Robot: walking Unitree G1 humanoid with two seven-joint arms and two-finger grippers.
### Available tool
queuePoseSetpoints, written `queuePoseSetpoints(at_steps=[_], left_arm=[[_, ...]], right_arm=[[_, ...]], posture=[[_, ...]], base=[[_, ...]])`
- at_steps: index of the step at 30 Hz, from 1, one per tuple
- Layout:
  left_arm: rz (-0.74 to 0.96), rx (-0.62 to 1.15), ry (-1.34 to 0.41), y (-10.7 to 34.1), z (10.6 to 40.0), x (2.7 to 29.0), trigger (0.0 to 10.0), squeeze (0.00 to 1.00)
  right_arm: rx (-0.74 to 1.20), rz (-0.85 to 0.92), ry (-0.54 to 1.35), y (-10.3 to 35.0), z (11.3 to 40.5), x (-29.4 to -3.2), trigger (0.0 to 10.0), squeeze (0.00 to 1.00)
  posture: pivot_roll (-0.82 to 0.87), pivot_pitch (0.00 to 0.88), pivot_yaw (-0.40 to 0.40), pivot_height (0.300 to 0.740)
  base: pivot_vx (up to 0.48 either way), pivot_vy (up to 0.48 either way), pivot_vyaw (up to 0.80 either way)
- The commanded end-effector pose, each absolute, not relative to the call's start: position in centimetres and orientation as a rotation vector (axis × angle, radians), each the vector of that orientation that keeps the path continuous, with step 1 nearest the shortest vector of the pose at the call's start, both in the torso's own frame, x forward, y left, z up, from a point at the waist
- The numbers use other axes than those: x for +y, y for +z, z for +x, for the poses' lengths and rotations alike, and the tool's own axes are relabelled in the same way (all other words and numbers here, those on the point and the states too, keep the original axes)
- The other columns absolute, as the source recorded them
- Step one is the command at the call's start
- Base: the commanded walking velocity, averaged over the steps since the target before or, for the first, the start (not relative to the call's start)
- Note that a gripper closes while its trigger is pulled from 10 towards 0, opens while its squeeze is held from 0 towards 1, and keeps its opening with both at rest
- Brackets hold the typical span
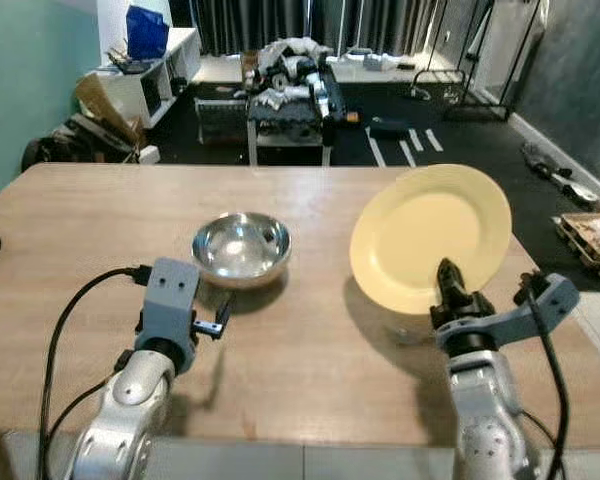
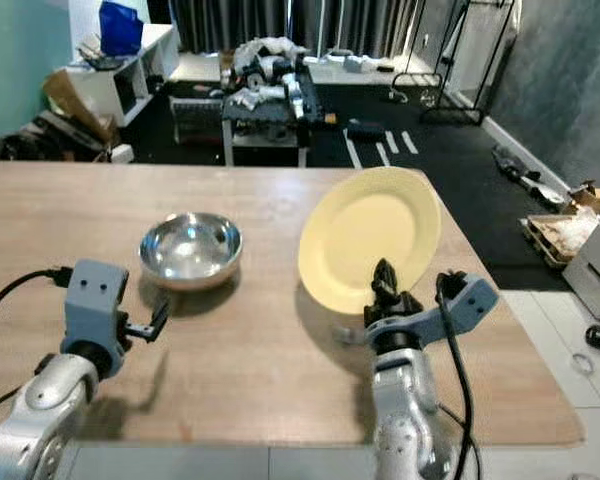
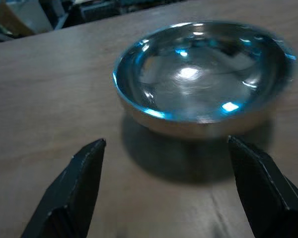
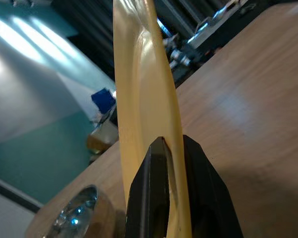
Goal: Setting the table
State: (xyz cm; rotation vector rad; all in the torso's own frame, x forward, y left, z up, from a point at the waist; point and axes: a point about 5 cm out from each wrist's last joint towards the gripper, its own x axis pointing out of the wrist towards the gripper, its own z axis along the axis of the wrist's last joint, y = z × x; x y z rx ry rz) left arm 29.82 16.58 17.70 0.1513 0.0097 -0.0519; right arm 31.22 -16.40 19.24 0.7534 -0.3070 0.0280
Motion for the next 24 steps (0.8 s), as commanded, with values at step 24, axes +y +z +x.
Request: queuePoseSetpoints(at_steps=[24], left_arm=[[0.295,-0.105,-0.503,20.5,27.2,12.9,10.0,0.00]], right_arm=[[-0.080,0.705,-0.071,15.4,32.0,-18.5,10.0,0.00]], posture=[[0.21,0.059,0.062,0.740]], base=[[0.036,0.000,0.00]])
